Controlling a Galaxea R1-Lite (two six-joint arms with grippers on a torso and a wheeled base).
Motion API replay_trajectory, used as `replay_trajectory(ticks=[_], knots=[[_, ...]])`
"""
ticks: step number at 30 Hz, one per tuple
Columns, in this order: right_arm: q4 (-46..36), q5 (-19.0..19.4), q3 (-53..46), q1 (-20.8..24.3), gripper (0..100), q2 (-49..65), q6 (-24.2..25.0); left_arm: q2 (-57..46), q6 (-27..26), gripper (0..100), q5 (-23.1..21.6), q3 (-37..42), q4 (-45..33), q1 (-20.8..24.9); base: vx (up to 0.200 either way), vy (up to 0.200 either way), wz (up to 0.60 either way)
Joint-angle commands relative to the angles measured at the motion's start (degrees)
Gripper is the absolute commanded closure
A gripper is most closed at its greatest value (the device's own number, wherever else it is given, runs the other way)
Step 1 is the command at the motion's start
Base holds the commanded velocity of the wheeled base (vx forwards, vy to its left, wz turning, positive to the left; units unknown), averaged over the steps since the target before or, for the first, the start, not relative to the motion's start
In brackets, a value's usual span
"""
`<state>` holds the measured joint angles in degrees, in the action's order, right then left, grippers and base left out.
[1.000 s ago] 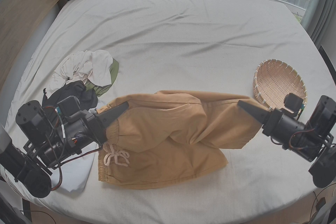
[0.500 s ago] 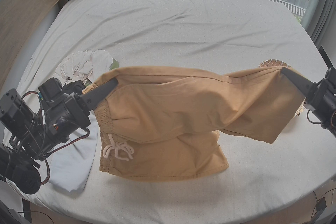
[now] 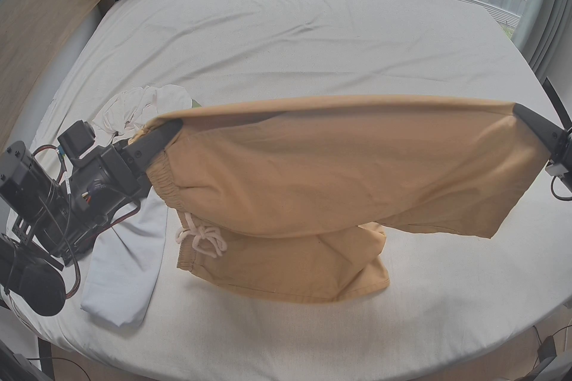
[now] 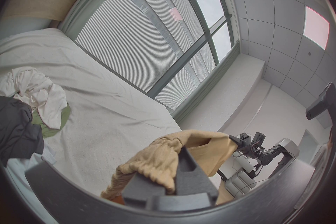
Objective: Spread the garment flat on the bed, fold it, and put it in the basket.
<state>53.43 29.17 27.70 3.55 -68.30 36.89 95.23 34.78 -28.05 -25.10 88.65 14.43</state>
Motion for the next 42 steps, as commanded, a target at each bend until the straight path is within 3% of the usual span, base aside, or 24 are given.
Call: replay_trajectory(ticks=[1, 13, 20, 22, 35, 38, 42], knots=[[0.09, -0.08, -0.10, -0.91, 100, -2.71, -0.15, 0.66, 0.02, 100, 0.19, -0.83, 0.03, -0.72, 0.000, 0.000, 0.00], [2.64, -0.08, 1.83, -0.30, 100, -9.92, -1.47, 3.12, 0.11, 100, 0.63, -2.23, -0.06, -1.78, 0.000, 0.000, 0.00], [7.48, -0.26, 6.84, -0.30, 100, -20.20, -1.47, 8.39, 0.11, 100, 3.00, -8.65, -0.14, -2.04, 0.000, 0.000, 0.00], [9.06, -0.34, 10.27, -0.38, 100, -24.60, -1.47, 11.38, 0.20, 100, 5.64, -12.25, -0.23, -2.13, 0.000, 0.000, 0.00], [11.17, -0.70, 21.79, -0.56, 100, -36.99, -1.56, 22.80, 0.02, 100, 8.63, -22.36, -0.23, -2.30, 0.000, 0.000, 0.00], [11.17, -0.70, 25.92, -0.47, 100, -41.21, -1.56, 27.81, -0.15, 100, 11.79, -28.25, -0.32, -3.62, 0.000, 0.000, 0.00], [11.17, -0.87, 29.26, -0.38, 100, -44.37, -1.64, 30.63, -0.15, 100, 12.32, -31.85, -0.41, -3.71, 0.000, 0.000, 0.00]])
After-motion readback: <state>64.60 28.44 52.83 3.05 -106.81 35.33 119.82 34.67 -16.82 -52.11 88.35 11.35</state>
